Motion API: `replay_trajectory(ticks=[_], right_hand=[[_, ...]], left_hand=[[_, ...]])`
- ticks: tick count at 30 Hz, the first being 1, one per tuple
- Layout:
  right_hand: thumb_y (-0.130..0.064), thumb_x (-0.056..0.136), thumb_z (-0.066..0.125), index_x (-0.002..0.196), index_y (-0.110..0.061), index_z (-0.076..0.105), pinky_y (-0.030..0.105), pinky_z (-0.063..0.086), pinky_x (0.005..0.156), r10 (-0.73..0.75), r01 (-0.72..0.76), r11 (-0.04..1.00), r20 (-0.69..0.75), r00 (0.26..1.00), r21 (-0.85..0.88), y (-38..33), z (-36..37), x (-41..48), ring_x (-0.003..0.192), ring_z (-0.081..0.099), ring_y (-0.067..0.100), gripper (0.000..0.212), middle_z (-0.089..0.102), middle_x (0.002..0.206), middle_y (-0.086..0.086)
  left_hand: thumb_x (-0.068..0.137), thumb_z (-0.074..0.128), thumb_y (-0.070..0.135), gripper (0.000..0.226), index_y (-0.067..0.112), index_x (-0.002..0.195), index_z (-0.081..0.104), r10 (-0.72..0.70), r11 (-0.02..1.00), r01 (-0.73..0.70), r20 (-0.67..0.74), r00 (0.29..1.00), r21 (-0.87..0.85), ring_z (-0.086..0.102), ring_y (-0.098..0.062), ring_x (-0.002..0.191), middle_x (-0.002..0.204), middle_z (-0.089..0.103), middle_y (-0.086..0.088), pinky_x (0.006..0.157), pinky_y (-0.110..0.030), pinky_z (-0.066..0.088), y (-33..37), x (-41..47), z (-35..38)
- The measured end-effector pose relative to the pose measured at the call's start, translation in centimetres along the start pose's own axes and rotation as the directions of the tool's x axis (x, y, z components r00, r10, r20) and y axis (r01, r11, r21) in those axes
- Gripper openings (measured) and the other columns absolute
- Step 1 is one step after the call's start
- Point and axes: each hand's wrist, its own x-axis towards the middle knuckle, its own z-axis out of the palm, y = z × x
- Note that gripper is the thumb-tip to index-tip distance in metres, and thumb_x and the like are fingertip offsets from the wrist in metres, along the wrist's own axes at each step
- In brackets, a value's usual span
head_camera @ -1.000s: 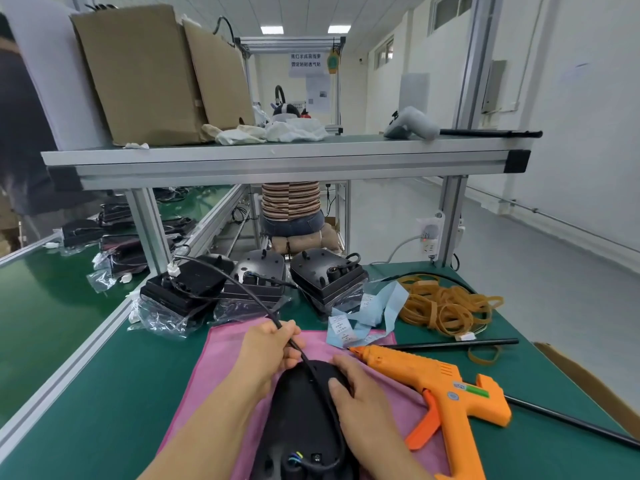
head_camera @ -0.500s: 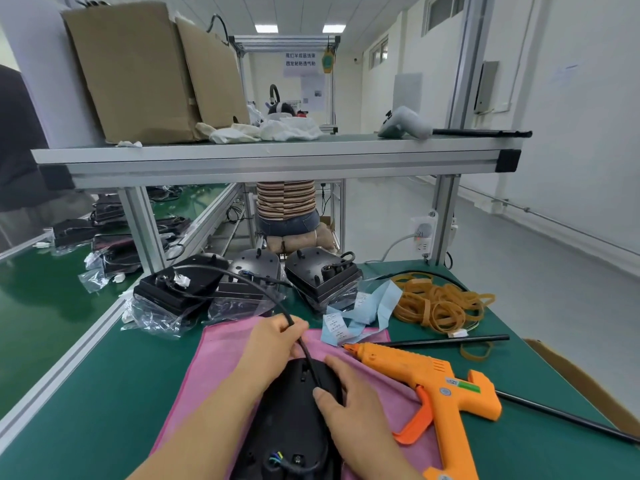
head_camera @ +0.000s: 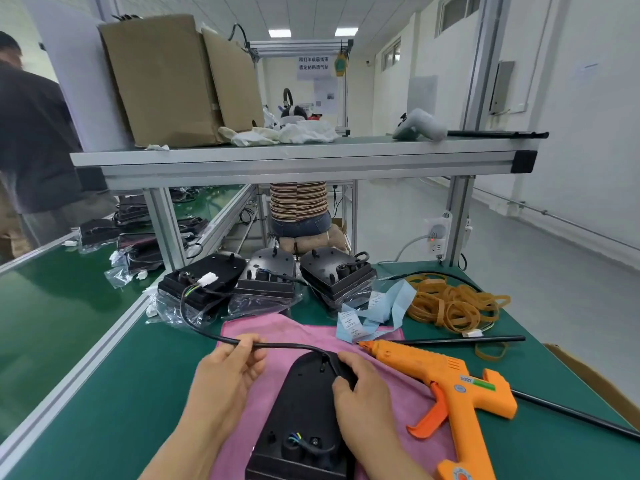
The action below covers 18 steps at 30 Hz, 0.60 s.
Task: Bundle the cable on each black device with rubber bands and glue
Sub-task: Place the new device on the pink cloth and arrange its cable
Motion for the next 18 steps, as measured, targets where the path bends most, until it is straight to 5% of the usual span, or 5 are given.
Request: replay_trajectory(ticks=[5, 7, 9, 13, 18], right_hand=[[-0.006, 0.088, 0.054, 0.112, -0.028, 0.063, 0.018, 0.033, 0.083, 0.017, -0.016, 1.000, -0.048, 0.999, 0.014, -0.3, 0.3, 0.2, 0.096, 0.048, 0.007, 0.033, 0.054, 0.101, -0.013], [-0.006, 0.089, 0.054, 0.116, -0.026, 0.064, 0.017, 0.033, 0.085, 0.020, -0.019, 1.000, -0.061, 0.998, 0.022, -0.3, 0.4, 0.0, 0.098, 0.048, 0.006, 0.036, 0.055, 0.105, -0.013], [-0.006, 0.089, 0.054, 0.120, -0.024, 0.064, 0.017, 0.033, 0.086, 0.019, -0.018, 1.000, -0.071, 0.997, 0.021, -0.3, 0.4, -0.1, 0.099, 0.047, 0.006, 0.037, 0.059, 0.112, -0.010], [-0.010, 0.091, 0.055, 0.124, -0.023, 0.064, 0.021, 0.036, 0.094, 0.029, -0.028, 1.000, -0.078, 0.997, 0.008, -0.2, 0.6, 0.0, 0.105, 0.049, 0.008, 0.037, 0.062, 0.125, -0.006], [-0.020, 0.090, 0.060, 0.117, -0.025, 0.067, 0.020, 0.042, 0.086, 0.071, -0.067, 0.997, -0.075, 0.995, 0.047, -0.1, 0.5, 1.0, 0.104, 0.057, 0.008, 0.029, 0.066, 0.119, -0.010]], left_hand=[[0.103, 0.044, 0.013, 0.028, -0.003, 0.096, 0.066, 0.097, 0.995, -0.096, 0.074, 0.993, -0.012, 0.063, -0.008, 0.064, 0.085, 0.068, -0.011, 0.058, -0.016, 0.056, 3.0, -1.3, -3.3], [0.101, 0.047, 0.012, 0.031, 0.002, 0.088, 0.073, 0.143, 0.965, -0.169, 0.140, 0.980, 0.201, 0.063, -0.012, 0.064, 0.080, 0.069, -0.014, 0.059, -0.018, 0.056, 4.0, -2.1, -4.3], [0.096, 0.057, 0.014, 0.026, 0.011, 0.079, 0.076, 0.144, 0.818, -0.262, 0.258, 0.955, 0.512, 0.062, -0.015, 0.062, 0.069, 0.068, -0.014, 0.062, -0.020, 0.054, 5.0, -3.1, -4.6], [0.070, 0.064, 0.049, 0.032, 0.022, 0.081, 0.077, -0.170, 0.543, -0.308, 0.461, 0.871, 0.781, 0.069, -0.014, 0.070, 0.072, 0.073, -0.007, 0.075, -0.027, 0.055, 7.1, -5.3, -3.3], [0.072, 0.068, 0.042, 0.025, 0.026, 0.089, 0.077, -0.388, 0.446, -0.320, 0.503, 0.772, 0.836, 0.070, -0.008, 0.080, 0.081, 0.076, 0.000, 0.076, -0.019, 0.050, 7.5, -6.9, -1.6]])
